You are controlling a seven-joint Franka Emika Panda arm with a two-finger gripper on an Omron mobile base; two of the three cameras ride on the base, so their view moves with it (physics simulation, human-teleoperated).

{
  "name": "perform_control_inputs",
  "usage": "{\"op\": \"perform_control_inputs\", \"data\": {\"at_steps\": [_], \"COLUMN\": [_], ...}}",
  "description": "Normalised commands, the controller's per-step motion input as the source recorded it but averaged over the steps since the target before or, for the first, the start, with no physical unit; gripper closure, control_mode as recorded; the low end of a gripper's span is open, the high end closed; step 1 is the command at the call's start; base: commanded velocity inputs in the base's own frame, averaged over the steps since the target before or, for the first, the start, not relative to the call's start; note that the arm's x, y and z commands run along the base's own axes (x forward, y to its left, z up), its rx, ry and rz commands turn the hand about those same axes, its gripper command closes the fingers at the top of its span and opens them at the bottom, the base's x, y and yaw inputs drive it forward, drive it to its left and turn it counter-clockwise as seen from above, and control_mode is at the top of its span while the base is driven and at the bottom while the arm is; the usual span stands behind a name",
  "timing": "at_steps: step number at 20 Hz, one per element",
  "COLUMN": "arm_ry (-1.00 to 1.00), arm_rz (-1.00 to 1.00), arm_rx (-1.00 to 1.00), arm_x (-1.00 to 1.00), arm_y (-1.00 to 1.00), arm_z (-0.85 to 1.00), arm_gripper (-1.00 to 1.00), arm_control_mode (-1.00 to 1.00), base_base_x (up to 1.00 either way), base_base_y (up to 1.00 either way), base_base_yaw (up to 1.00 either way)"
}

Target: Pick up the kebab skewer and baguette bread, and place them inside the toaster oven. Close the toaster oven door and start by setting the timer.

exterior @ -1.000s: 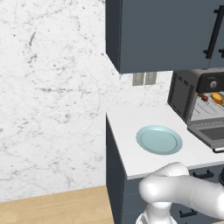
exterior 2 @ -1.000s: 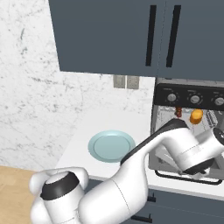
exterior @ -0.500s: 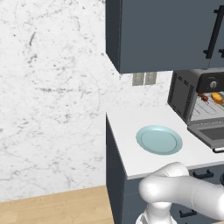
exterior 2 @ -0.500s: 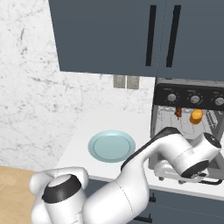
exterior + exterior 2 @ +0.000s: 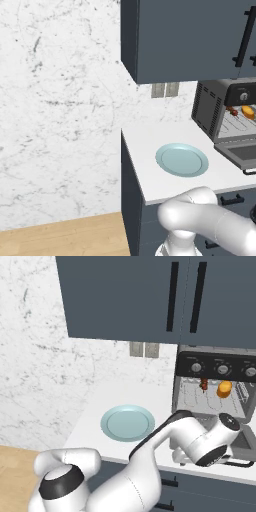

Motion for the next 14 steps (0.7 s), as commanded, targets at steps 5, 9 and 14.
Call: {"op": "perform_control_inputs", "data": {"at_steps": [5,9,14], "arm_ry": [-0.09,-0.03,0.00], "arm_rz": [-0.03,-0.04,-0.05], "arm_rx": [-0.08,-0.04,0.00], "arm_x": [0.08,0.17,0.31], "arm_y": [0.00,0.00,0.00], "arm_z": [-0.24,-0.21,-0.08], "arm_gripper": [-1.00,-1.00,-1.00], "arm_control_mode": [-1.00,-1.00,-1.00], "base_base_x": [0.00,0.00,0.00], "base_base_y": [0.00,0.00,0.00], "base_base_yaw": [0.00,0.00,0.00]}}
